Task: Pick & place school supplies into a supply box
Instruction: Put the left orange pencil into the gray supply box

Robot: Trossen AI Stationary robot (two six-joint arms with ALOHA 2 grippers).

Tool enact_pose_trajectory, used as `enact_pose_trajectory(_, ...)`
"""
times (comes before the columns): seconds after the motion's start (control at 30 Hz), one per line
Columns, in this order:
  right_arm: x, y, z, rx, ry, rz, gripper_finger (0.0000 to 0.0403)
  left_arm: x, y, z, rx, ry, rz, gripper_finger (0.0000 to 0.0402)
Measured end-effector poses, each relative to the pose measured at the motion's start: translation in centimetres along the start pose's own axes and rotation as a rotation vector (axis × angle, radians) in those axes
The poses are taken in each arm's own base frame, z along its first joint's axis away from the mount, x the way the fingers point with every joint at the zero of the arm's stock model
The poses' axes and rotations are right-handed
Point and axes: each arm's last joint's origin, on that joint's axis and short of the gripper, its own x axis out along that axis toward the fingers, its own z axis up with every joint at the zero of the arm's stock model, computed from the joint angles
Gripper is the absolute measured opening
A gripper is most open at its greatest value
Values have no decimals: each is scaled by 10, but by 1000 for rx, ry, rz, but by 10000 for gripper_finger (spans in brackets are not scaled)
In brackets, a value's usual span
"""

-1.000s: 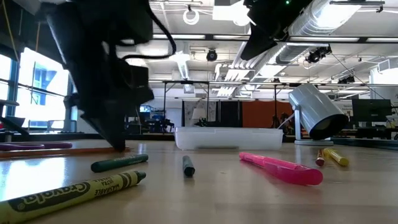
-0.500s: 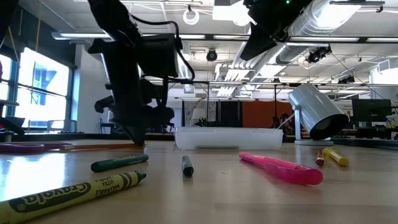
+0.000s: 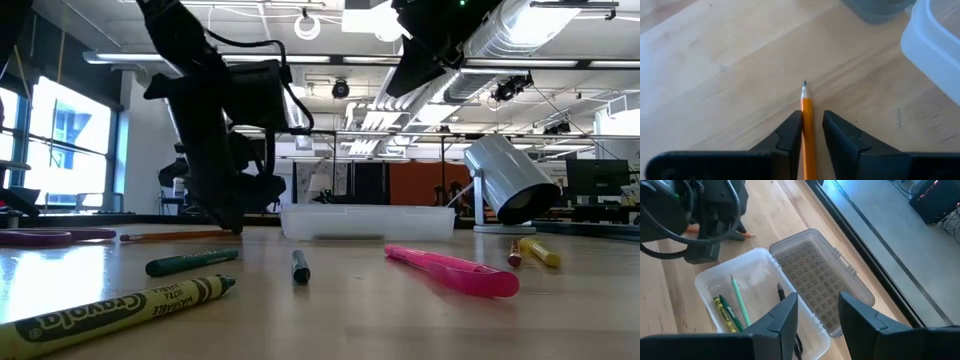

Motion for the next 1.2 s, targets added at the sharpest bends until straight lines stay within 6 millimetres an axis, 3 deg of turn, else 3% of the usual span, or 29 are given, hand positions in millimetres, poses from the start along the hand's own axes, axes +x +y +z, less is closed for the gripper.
enact_pose_trajectory(0.23,0,0,0,-8,0,0,126,10,12,-35,-211,-175,-9,137)
enact_pose_trajectory(0.43,0,0,0,-9,1,0,126,13,18,-57,-250,-302,-68,128)
enact_pose_trajectory(0.77,0,0,0,-53,0,-1,126,15,19,-57,-138,-312,-73,109)
enact_pose_trajectory(1.0,0,0,0,-52,0,-1,126,14,17,-56,-122,-326,-91,33)
enact_pose_trajectory(1.2,0,0,0,-8,0,0,126,5,14,-47,-80,-321,-122,36)
